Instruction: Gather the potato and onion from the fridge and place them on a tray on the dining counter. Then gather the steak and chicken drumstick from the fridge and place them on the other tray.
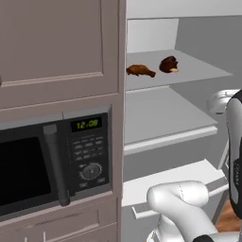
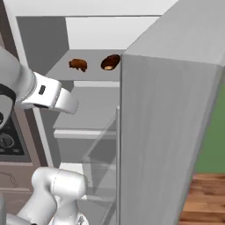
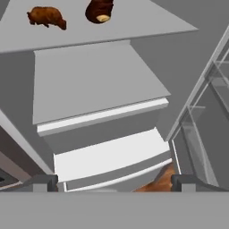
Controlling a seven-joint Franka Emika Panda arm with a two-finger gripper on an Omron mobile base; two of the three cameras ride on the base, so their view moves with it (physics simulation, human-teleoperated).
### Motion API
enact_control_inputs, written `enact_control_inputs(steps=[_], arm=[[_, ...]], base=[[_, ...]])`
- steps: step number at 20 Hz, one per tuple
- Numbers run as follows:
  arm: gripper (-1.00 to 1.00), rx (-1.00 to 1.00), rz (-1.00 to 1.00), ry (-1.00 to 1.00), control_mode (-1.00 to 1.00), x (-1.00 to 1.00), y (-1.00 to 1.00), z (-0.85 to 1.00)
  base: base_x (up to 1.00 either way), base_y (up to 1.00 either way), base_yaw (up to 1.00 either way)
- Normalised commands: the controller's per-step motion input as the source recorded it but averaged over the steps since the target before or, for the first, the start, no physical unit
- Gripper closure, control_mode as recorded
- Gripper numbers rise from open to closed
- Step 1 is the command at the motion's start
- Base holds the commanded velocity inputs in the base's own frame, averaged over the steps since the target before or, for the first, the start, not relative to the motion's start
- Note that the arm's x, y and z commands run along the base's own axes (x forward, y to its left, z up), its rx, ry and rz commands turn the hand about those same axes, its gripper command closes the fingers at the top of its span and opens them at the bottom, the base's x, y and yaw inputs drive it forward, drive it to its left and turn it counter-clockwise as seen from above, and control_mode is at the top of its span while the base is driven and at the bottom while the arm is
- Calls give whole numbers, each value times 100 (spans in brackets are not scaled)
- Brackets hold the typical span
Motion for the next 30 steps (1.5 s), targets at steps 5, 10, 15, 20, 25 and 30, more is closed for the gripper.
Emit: enact_control_inputs(steps=[5,10,15,20,25,30], arm=[[-100,0,0,0,100,0,0,0],[-100,0,0,0,100,0,0,0],[-100,-1,0,0,-100,14,8,5],[-100,1,1,-8,-100,30,5,5],[-100,15,15,-13,-100,40,0,15],[-100,12,13,-11,-100,42,0,24]], base=[[67,48,-24],[40,9,-16],[16,0,0],[0,0,0],[0,0,0],[0,0,0]])
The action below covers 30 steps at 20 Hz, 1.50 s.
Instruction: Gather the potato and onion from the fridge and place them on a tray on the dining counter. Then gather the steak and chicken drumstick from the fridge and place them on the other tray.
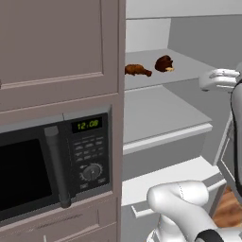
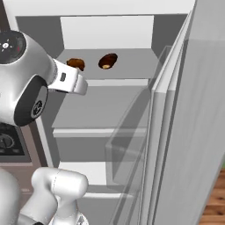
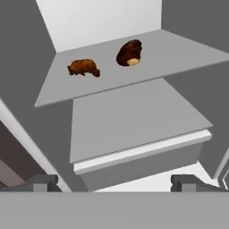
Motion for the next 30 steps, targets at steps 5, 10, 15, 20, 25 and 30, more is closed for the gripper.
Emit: enact_control_inputs(steps=[5,10,15,20,25,30], arm=[[-100,-1,0,-7,-100,57,0,15],[-100,-4,1,-3,-100,60,0,4],[-100,-3,7,-6,-100,43,0,0],[-100,-2,10,-3,-100,38,0,0],[-100,0,3,5,-100,42,-1,0],[-100,-2,0,9,-100,55,0,-6]], base=[[0,0,0],[0,0,0],[0,0,0],[0,0,0],[0,0,0],[0,0,0]])
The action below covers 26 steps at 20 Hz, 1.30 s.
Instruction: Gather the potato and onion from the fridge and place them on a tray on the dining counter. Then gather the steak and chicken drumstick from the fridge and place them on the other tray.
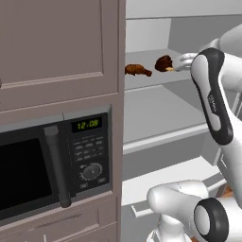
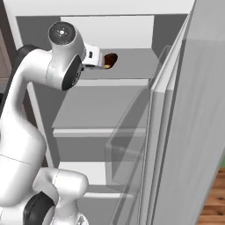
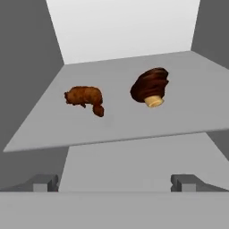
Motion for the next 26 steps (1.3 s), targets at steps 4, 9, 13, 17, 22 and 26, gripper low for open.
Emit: enact_control_inputs(steps=[4,9,13,17,22,26], arm=[[-100,-2,0,2,-100,44,0,-17],[-100,0,0,0,-100,37,0,-24],[-100,0,0,0,-100,43,-8,-17],[-100,0,0,0,-100,61,-16,-11],[-100,0,0,1,-100,66,-9,-11],[-100,0,0,1,-100,54,0,-8]], base=[[0,0,0],[0,0,0],[0,0,0],[0,0,0],[0,0,0],[0,0,0]])
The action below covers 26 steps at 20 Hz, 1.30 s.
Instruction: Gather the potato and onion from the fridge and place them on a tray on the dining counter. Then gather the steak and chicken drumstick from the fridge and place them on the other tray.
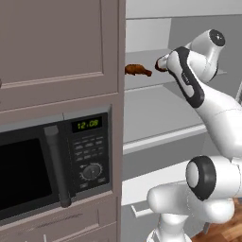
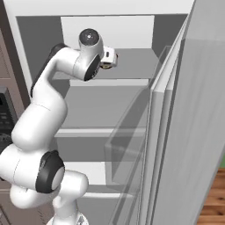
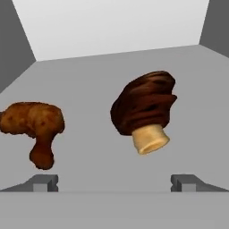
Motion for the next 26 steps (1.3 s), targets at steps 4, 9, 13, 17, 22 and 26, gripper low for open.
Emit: enact_control_inputs(steps=[4,9,13,17,22,26], arm=[[-100,0,0,2,-100,45,-3,0],[-100,0,0,0,-100,44,-6,-8],[-100,0,0,0,-100,46,-1,-19],[-100,0,0,0,-100,46,-11,-19],[-100,0,0,4,-100,41,-21,-28],[-100,0,-1,19,-100,32,-29,-49]], base=[[0,0,0],[0,0,0],[0,0,0],[0,0,0],[0,0,0],[0,0,0]])
